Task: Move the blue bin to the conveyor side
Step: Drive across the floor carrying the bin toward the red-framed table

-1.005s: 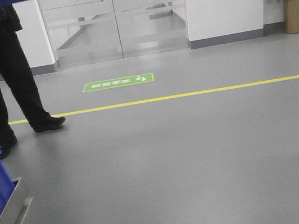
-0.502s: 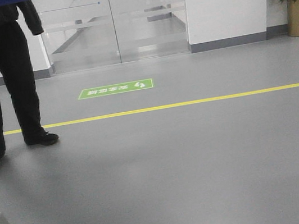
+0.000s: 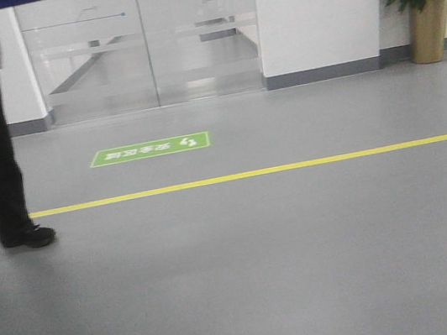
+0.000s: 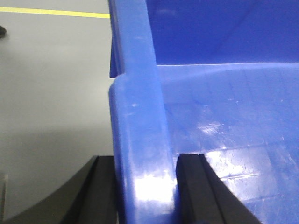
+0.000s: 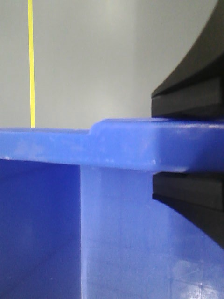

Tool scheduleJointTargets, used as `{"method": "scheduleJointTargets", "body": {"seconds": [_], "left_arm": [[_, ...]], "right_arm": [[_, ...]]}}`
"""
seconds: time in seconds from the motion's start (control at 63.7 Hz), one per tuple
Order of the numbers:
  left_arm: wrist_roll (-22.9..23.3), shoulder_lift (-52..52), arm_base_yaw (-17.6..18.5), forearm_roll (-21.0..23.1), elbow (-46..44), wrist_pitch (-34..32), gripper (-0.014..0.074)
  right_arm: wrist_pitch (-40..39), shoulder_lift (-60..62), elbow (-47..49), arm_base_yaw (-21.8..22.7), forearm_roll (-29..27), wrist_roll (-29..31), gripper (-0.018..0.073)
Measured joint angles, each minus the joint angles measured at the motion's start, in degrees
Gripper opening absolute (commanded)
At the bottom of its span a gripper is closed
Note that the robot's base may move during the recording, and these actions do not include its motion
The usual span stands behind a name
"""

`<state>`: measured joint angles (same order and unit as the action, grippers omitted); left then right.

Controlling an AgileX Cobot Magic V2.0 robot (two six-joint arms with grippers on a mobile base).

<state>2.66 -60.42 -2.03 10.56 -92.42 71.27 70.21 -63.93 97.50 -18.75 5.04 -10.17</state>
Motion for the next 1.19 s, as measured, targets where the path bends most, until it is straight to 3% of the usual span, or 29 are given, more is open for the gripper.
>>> {"method": "scheduleJointTargets", "body": {"seconds": [1.193], "left_arm": [[0.0,0.0,0.0,0.0,0.0,0.0,-0.0018]], "right_arm": [[0.0,0.0,0.0,0.0,-0.1,0.0,-0.0078]]}}
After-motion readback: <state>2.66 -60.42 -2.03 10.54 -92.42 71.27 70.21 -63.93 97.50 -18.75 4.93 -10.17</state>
